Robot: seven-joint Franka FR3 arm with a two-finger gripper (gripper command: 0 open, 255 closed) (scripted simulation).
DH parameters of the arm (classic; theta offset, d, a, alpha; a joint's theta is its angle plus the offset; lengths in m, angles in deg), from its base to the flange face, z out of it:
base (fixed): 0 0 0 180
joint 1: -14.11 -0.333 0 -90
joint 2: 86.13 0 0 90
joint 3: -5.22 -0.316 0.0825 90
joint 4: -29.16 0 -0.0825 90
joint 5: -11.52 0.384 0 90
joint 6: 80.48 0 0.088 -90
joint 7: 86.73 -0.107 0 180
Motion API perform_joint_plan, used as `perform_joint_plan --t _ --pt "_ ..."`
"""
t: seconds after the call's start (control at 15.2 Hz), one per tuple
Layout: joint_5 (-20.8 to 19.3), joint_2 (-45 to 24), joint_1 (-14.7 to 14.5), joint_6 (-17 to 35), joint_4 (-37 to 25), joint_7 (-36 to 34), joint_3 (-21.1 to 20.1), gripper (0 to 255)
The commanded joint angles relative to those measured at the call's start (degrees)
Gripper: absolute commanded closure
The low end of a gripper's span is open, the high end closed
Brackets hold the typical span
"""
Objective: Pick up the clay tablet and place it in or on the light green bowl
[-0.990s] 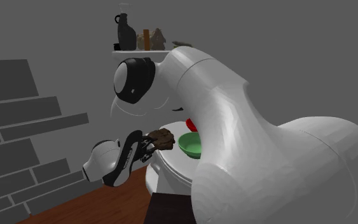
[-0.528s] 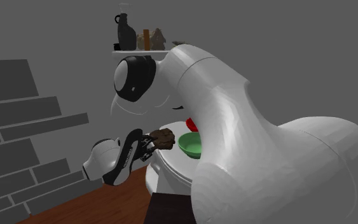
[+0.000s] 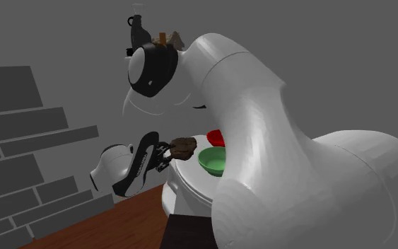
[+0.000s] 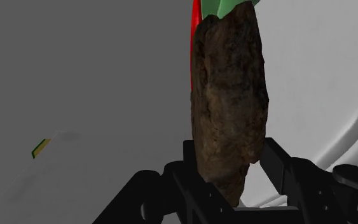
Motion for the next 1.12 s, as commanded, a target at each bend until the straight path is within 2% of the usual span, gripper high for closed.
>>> perform_joint_plan --t 0.0,1.06 --pt "0.28 1.50 0.26 -0.12 1.11 0.36 -0.29 255" --pt "2.55 13.06 2.56 0.05 8.59 4.34 -2.71 255"
